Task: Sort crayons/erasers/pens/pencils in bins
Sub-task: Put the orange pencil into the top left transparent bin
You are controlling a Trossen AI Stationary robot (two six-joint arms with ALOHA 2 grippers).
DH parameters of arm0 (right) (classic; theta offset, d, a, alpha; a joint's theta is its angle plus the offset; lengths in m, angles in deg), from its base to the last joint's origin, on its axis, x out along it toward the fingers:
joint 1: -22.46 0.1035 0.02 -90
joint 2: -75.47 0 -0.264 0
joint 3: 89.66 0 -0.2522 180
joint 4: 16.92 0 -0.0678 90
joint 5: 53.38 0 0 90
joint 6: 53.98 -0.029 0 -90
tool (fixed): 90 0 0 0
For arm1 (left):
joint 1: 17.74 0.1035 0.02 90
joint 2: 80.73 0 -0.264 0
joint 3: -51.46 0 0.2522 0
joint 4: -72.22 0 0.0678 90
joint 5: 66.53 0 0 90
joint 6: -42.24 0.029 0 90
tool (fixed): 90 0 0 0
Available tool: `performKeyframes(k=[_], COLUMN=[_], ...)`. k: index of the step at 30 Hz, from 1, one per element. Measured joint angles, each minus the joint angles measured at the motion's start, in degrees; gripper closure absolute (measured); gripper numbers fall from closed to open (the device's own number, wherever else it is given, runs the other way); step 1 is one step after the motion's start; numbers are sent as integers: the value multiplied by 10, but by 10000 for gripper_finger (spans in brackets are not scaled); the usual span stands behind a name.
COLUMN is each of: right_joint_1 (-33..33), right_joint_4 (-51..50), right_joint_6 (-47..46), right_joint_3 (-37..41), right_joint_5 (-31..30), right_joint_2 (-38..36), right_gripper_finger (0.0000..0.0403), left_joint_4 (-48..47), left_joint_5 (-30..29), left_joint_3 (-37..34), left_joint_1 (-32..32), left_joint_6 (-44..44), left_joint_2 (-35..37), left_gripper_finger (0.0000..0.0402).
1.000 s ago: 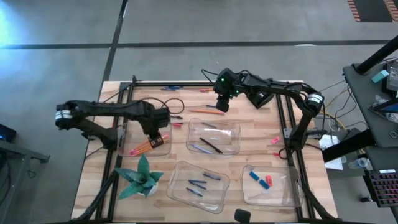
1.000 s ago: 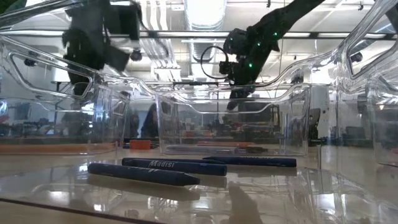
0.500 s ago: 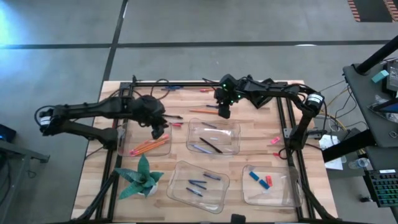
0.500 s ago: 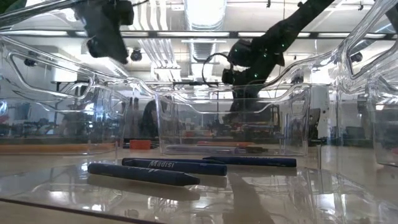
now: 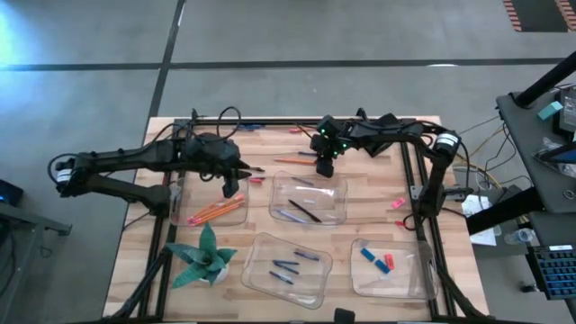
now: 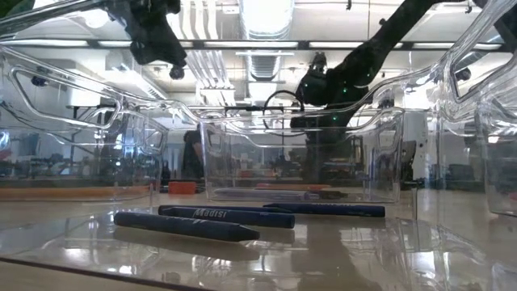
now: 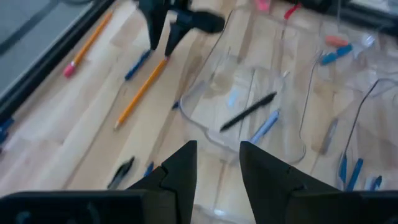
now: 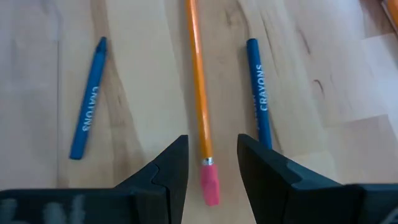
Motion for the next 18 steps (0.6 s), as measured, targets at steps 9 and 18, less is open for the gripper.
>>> performKeyframes(k=[9, 18], right_joint_1=[0, 0], right_joint_4=[-51, -76], right_joint_6=[9, 21], right_joint_3=[-22, -24], right_joint_5=[-4, -5], right_joint_2=[26, 34], right_gripper_finger=[275, 279], left_joint_4=[-1, 1], left_joint_5=[-2, -11], left_joint_3=[1, 2], left_joint_1=[0, 0], left_joint_6=[5, 37], left_joint_2=[2, 4], left_gripper_finger=[295, 295])
